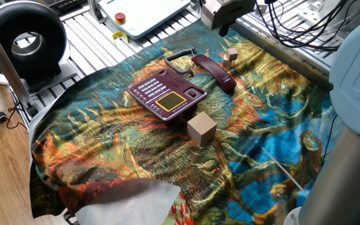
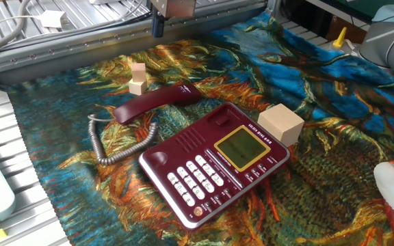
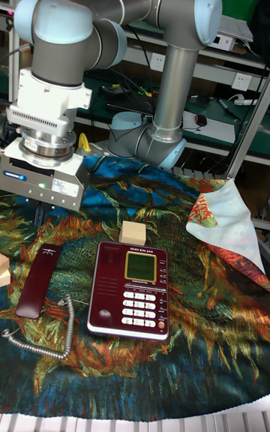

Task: Place the handset of the telephone on the corresponding phone cradle

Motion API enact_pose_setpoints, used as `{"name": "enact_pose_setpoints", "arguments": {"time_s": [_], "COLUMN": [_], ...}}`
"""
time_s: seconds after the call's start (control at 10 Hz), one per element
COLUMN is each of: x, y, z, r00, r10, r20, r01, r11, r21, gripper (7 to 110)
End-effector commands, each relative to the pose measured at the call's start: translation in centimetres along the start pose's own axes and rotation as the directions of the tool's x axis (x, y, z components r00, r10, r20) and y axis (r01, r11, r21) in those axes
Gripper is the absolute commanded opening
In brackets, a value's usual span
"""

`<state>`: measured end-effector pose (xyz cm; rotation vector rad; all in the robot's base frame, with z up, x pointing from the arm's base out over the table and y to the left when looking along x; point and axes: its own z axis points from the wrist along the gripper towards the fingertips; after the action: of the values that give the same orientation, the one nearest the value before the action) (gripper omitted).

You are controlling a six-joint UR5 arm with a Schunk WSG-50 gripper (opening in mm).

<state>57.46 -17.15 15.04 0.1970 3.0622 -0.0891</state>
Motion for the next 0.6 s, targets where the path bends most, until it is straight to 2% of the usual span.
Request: {"name": "enact_pose_setpoints", "arguments": {"time_s": [0.0,0.2,0.5], "x": [1.6,2.0,1.4], "y": [-0.3,-0.4,1.2], "z": [-0.1,-0.2,-0.2], "r00": [0.998,0.996,0.995], "r10": [-0.001,0.035,0.076], "r20": [-0.064,-0.078,-0.061], "r01": [0.001,-0.034,-0.079], "r11": [1.0,0.999,0.996], "r21": [0.008,0.014,-0.047], "gripper": [7,7,7]}}
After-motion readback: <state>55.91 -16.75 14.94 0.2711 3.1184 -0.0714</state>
